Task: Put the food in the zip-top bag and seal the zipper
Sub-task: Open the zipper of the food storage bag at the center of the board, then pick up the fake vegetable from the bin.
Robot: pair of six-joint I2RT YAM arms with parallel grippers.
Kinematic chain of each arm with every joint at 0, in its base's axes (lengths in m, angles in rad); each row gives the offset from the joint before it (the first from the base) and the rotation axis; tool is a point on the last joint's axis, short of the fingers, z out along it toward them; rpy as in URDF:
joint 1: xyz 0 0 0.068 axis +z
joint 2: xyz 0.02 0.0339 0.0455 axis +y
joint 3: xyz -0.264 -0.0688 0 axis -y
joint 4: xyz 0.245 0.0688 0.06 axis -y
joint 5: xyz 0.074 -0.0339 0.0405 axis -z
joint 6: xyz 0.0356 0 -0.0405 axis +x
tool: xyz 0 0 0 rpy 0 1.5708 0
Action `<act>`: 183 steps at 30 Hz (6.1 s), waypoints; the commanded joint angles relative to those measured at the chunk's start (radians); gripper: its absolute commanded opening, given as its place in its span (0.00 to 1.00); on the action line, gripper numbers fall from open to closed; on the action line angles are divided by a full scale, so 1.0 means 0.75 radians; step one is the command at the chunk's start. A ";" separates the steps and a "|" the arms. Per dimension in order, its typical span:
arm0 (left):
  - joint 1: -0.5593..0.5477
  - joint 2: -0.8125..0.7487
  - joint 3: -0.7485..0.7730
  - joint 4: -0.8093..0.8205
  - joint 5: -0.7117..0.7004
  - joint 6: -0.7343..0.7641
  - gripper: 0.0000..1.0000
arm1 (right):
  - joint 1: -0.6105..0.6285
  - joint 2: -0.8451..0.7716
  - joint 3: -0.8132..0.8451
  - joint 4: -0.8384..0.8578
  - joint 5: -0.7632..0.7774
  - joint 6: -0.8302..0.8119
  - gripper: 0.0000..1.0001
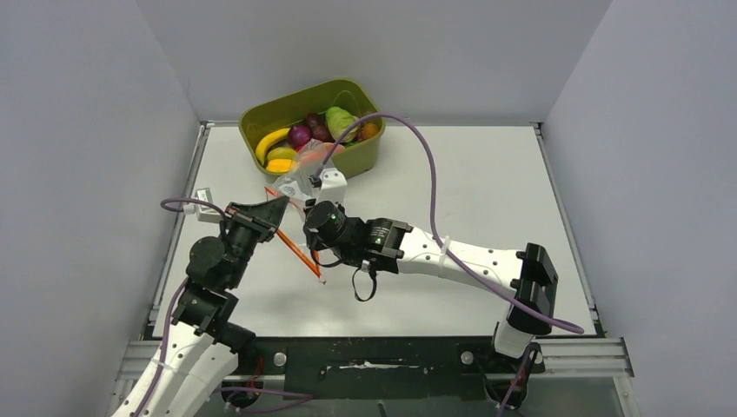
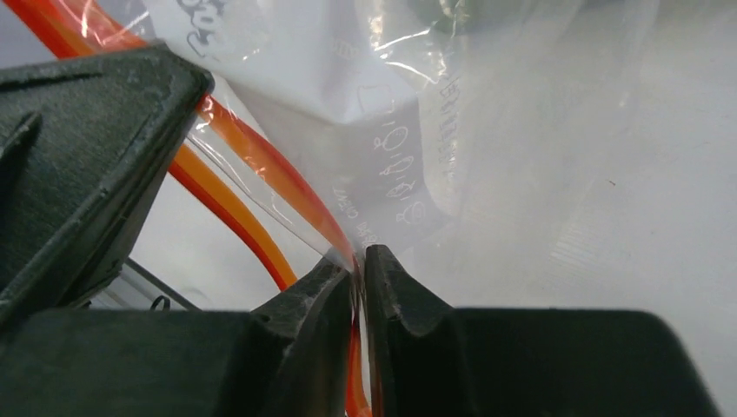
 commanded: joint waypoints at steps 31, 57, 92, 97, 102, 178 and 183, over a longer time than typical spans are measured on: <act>-0.002 0.044 -0.058 0.234 0.535 0.549 0.64 | -0.145 -0.345 -0.347 0.231 -0.049 0.305 0.00; -0.004 0.099 0.056 -0.105 0.193 0.791 0.00 | -0.190 -0.656 -0.522 -0.162 0.175 0.400 0.00; -0.006 0.113 -0.107 0.203 0.445 0.471 0.00 | -0.177 -0.274 -0.193 0.047 0.038 0.286 0.62; -0.008 0.111 -0.107 0.209 0.448 0.471 0.00 | -0.182 -0.152 -0.041 -0.123 0.152 0.249 0.65; -0.008 0.109 -0.112 0.212 0.445 0.478 0.00 | -0.186 -0.069 0.072 -0.237 0.234 0.192 0.59; 0.212 1.646 1.339 -0.326 -0.151 0.994 0.66 | -0.305 -0.820 -0.369 -0.452 0.202 0.081 0.00; 0.258 1.780 1.430 -0.279 -0.141 1.047 0.65 | -0.311 -0.810 -0.385 -0.429 0.208 0.075 0.00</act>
